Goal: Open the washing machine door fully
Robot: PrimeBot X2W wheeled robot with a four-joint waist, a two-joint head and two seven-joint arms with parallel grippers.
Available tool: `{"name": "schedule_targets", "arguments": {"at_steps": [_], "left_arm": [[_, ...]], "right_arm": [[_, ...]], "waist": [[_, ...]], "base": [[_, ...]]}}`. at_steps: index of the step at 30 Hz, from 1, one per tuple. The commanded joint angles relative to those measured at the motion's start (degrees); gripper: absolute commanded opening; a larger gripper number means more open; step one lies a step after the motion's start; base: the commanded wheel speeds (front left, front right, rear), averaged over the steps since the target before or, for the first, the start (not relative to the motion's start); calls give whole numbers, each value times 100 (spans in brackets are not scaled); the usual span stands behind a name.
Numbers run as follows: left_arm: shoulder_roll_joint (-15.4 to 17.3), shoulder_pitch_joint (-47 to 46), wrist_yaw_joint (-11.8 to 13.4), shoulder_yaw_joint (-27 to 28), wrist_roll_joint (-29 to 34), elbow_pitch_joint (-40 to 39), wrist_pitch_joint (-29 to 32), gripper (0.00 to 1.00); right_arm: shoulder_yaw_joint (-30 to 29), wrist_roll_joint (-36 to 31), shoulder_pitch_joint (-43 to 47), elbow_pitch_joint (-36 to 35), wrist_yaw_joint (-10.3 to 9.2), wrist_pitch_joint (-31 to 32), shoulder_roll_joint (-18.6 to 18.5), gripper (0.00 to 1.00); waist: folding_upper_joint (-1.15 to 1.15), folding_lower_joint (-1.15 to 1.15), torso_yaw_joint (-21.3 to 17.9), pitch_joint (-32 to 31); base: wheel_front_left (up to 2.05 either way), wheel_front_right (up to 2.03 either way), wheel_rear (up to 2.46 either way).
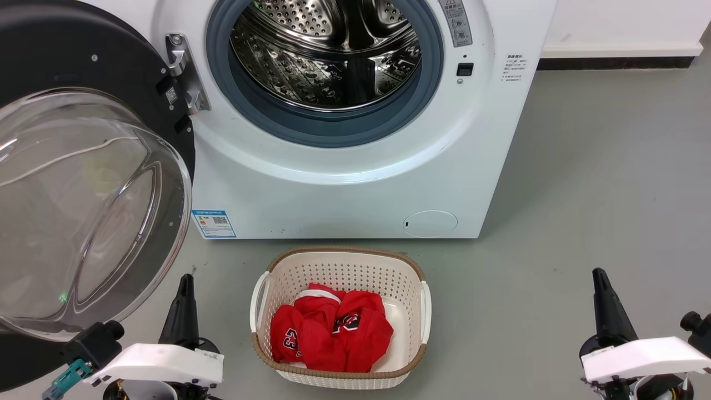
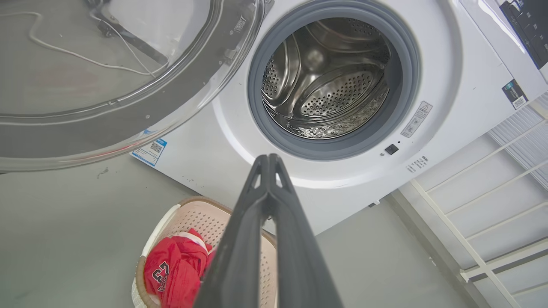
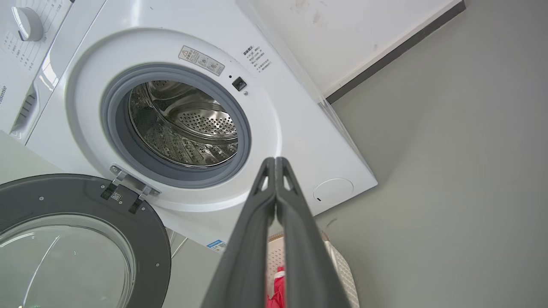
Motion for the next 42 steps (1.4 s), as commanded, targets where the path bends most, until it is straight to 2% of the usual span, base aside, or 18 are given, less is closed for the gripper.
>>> {"name": "schedule_targets", "arguments": {"at_steps": [1,19,42], "left_arm": [[14,-176,-43,28,-184,-45,29,0],[17,-270,-85,77,-1577,101,363,0],[21,-368,-130,129,-3042,260,715,0]], "right_arm": [[-17,185,-138,-44,-1,42,-39,0],[-61,1551,-257,62,0,373,-44,0],[-117,2990,-387,178,-1,736,-43,0]], "waist": [[0,0,-1,-2],[0,0,-13,-33],[0,0,-29,-73]], "base": [[0,0,0],[0,0,0],[0,0,0]]}}
